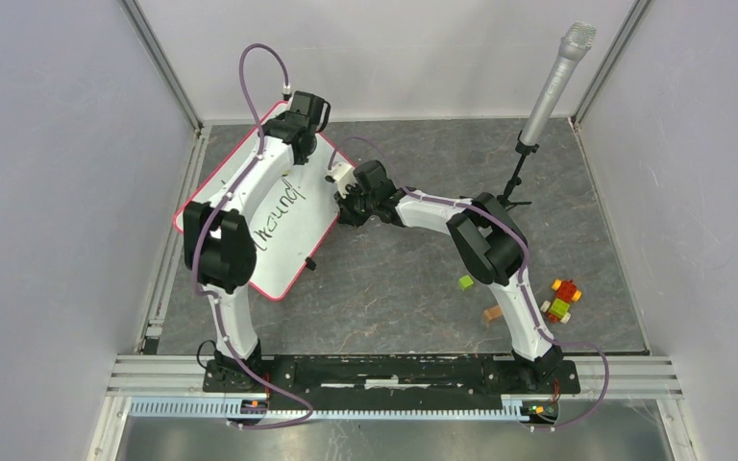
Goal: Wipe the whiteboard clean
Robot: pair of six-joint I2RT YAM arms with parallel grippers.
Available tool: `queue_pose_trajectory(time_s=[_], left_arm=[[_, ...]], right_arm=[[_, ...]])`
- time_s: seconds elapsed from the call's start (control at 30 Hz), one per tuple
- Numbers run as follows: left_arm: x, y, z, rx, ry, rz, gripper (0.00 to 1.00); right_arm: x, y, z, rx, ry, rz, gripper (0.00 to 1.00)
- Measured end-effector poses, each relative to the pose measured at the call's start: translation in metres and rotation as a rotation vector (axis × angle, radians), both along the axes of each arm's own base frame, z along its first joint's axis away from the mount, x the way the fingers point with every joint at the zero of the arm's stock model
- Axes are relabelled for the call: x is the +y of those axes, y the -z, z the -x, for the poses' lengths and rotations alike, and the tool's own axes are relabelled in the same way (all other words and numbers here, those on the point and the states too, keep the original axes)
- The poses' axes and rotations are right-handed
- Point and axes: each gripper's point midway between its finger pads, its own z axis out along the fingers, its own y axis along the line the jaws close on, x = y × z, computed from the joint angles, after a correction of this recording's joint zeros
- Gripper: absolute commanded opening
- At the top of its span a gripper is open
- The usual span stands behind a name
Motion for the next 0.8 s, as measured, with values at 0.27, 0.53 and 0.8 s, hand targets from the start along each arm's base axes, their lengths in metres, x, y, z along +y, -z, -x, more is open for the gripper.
queue_pose_trajectory(time_s=[0.27,0.53,0.8], left_arm=[[0.000,0.002,0.001,0.004,0.005,0.017,0.27],[0.037,-0.011,0.044,-0.032,-0.076,0.001,0.27],[0.076,-0.032,0.062,-0.089,-0.196,-0.046,0.26]], right_arm=[[0.000,0.000,0.000,0.000,0.000,0.000,0.00],[0.000,0.000,0.000,0.002,0.000,0.001,0.00],[-0.001,0.000,0.000,0.004,-0.003,-0.002,0.00]])
